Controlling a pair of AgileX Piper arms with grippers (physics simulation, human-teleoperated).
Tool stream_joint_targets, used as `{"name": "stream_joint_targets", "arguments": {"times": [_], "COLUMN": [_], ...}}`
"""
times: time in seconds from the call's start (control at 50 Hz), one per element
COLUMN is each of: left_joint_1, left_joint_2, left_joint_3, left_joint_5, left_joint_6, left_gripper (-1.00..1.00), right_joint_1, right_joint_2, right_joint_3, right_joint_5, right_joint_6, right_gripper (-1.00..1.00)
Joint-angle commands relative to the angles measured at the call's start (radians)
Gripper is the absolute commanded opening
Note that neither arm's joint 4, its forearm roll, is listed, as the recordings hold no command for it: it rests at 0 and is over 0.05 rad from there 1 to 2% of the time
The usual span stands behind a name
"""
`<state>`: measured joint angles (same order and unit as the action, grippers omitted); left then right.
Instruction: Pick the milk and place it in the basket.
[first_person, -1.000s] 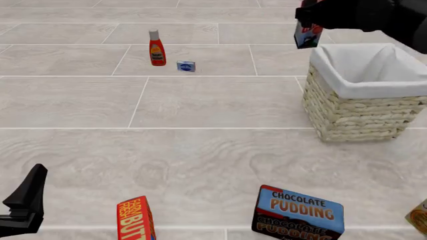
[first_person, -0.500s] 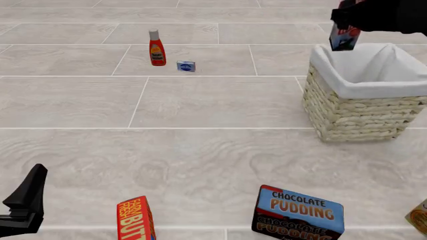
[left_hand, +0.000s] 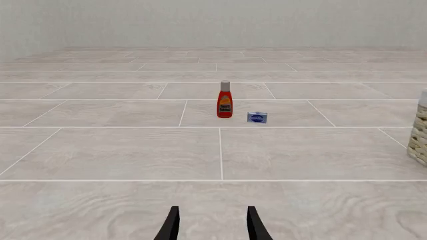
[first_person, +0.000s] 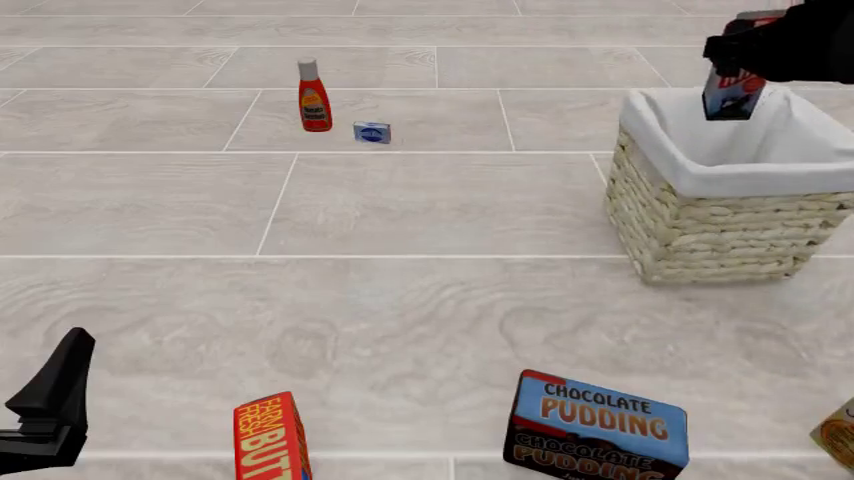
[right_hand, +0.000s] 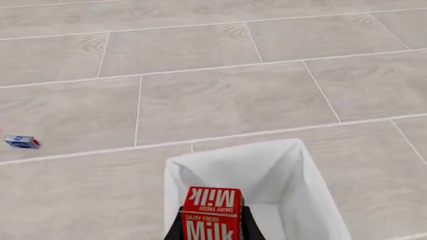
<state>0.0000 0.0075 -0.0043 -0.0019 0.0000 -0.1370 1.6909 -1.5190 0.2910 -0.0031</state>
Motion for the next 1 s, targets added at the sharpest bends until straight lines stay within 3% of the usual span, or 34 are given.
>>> {"name": "stream_joint_targets", "arguments": {"times": [0.02,1.0], "left_joint_1": [0.000,0.000], "left_joint_2": [0.000,0.000], "left_joint_3": [0.000,0.000], "left_joint_5": [0.000,0.000], "left_joint_6": [0.000,0.000], "left_gripper": [1.00,1.00], "right_joint_1": [-0.039,-0.078], "right_joint_2": [-0.008,0.132], "right_joint_3": [0.003,0.046], "right_joint_5": [-0.011,-0.092], "right_joint_6": [0.018,0.060], "right_gripper": [-1.00,-1.00]}}
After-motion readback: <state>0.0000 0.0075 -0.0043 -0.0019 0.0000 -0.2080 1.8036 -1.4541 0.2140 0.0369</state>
